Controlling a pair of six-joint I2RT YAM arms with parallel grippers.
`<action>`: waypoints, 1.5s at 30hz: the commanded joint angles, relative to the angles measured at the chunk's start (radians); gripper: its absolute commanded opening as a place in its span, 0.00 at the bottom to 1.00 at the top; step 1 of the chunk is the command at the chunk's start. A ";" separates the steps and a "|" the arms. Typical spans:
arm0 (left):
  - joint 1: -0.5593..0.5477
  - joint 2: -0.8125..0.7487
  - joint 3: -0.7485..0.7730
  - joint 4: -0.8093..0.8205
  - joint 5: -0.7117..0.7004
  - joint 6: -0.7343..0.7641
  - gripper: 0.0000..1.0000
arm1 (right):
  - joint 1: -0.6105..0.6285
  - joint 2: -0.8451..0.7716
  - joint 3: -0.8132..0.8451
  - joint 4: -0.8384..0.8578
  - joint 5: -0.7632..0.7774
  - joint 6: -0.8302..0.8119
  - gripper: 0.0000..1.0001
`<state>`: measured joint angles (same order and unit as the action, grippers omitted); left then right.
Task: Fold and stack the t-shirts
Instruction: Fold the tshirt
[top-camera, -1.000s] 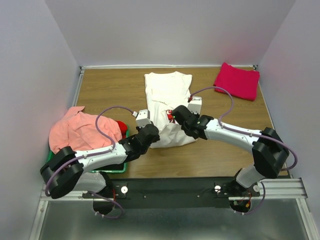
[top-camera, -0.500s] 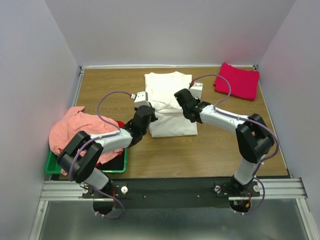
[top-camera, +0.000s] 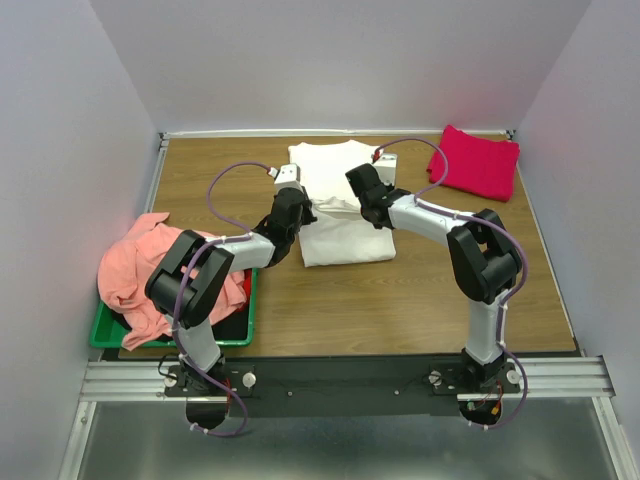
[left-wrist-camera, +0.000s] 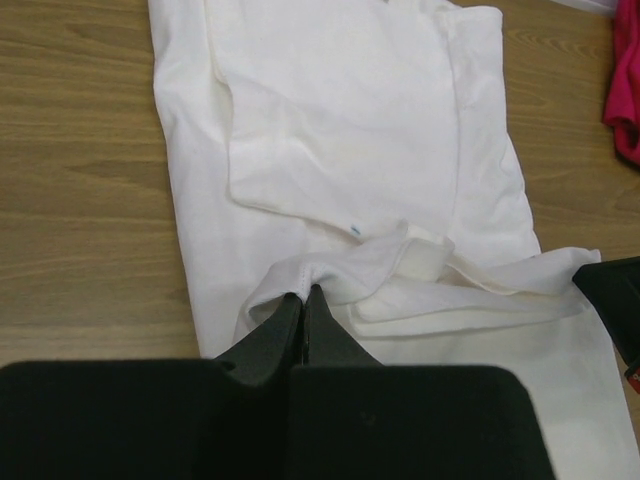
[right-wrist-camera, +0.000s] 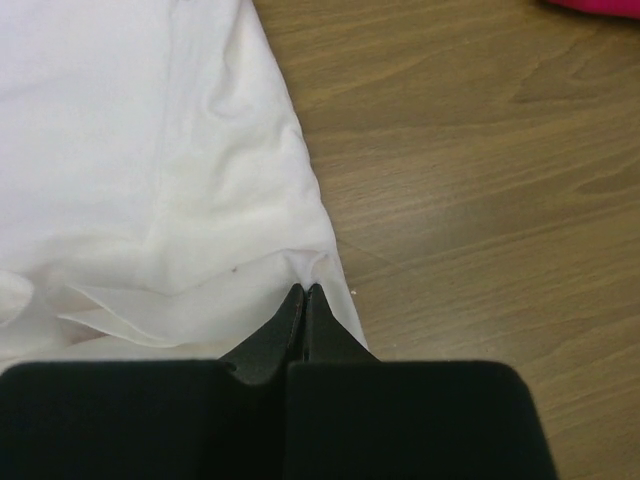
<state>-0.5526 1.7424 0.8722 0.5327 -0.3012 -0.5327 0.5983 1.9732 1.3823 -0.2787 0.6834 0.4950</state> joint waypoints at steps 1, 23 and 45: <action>0.026 0.049 0.050 -0.014 0.036 0.027 0.00 | -0.020 0.042 0.055 0.016 -0.021 -0.030 0.01; 0.043 -0.228 -0.183 -0.128 0.180 0.019 0.80 | -0.048 -0.309 -0.247 0.018 -0.300 0.016 0.78; 0.020 -0.406 -0.369 -0.149 0.280 -0.020 0.79 | -0.049 -0.355 -0.532 0.102 -0.363 0.100 0.51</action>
<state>-0.5278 1.3590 0.5148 0.3939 -0.0433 -0.5472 0.5510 1.6283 0.8745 -0.2008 0.3408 0.5671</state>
